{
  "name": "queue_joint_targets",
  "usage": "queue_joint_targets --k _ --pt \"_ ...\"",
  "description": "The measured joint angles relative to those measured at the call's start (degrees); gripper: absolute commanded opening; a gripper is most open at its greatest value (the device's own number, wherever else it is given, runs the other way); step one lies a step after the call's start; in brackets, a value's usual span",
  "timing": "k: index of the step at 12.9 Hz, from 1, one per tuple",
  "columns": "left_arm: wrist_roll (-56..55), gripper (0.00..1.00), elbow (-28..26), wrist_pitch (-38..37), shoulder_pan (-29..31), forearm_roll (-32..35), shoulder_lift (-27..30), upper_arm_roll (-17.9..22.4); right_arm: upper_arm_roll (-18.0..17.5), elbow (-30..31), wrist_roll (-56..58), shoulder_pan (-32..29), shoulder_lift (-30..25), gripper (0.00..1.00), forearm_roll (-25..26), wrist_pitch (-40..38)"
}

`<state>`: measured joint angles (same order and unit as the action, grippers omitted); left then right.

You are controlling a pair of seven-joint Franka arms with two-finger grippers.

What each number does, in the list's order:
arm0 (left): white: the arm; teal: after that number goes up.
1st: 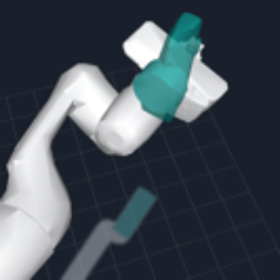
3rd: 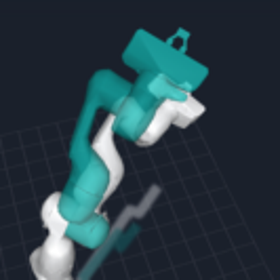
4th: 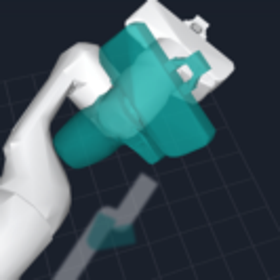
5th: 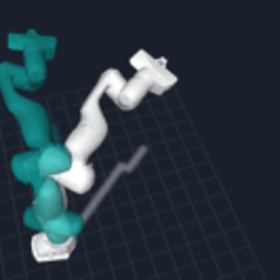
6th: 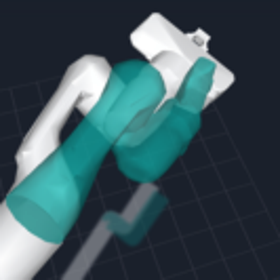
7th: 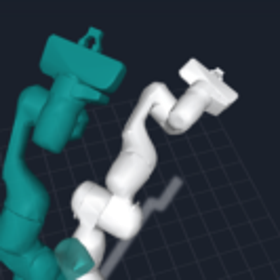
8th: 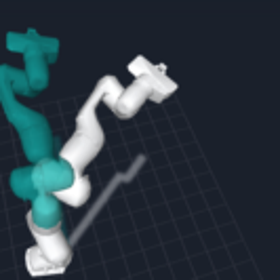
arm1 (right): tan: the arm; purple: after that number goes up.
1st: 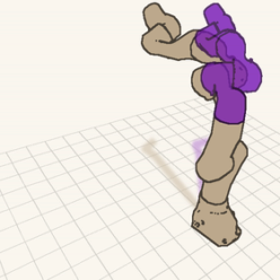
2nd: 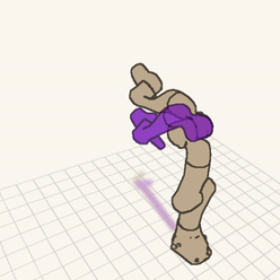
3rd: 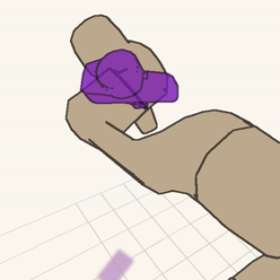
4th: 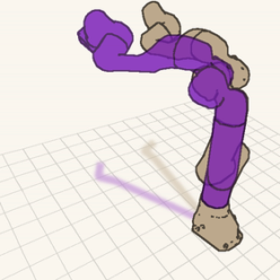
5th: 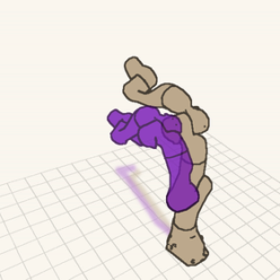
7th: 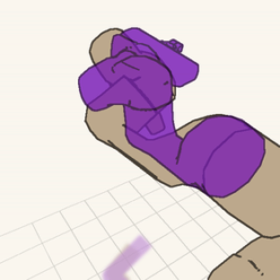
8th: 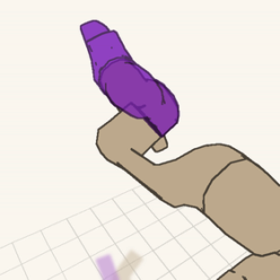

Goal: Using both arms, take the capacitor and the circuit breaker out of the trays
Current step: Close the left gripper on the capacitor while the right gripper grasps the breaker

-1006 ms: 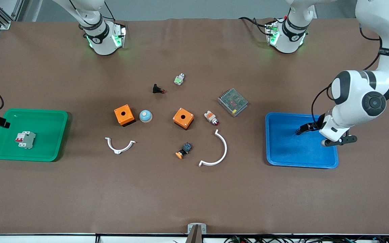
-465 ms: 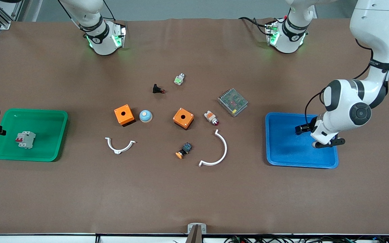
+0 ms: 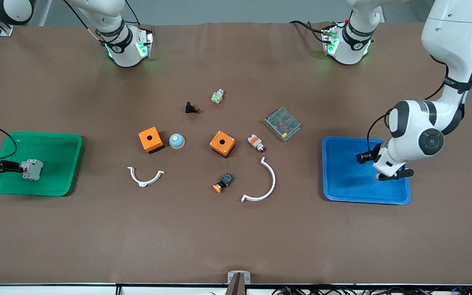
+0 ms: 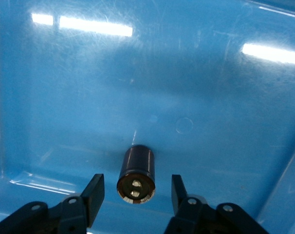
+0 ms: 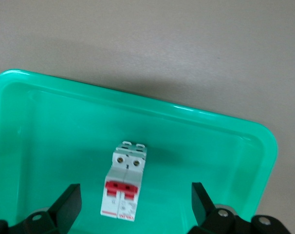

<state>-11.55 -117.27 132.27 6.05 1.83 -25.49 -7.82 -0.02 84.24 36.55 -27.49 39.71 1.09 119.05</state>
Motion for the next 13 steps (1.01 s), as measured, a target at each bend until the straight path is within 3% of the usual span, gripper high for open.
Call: queue_joint_targets --k 2,5,6,9,13 --pt "0.0 0.4 0.0 0.6 0.0 0.0 -0.73 0.0 -0.06 -0.1 -3.65 1.08 0.07 0.99 1.93 0.0" --pt "0.0 0.09 0.02 0.82 0.02 0.0 -1.06 0.0 0.02 -0.07 -5.39 1.4 0.09 0.98 3.54 -0.15" --pt "0.0 0.04 0.19 0.9 0.02 0.0 -1.05 0.0 0.14 0.19 -5.51 1.32 0.12 0.98 3.56 -0.22" --pt "0.0 0.03 2.0 1.0 -0.01 0.0 -0.07 -0.21 0.43 1.88 -5.96 0.92 0.51 0.94 3.57 1.23" --pt "-0.72 0.03 9.19 -5.63 -0.66 0.0 1.79 -3.03 0.42 3.52 -8.61 0.9 1.01 0.72 3.57 2.72"
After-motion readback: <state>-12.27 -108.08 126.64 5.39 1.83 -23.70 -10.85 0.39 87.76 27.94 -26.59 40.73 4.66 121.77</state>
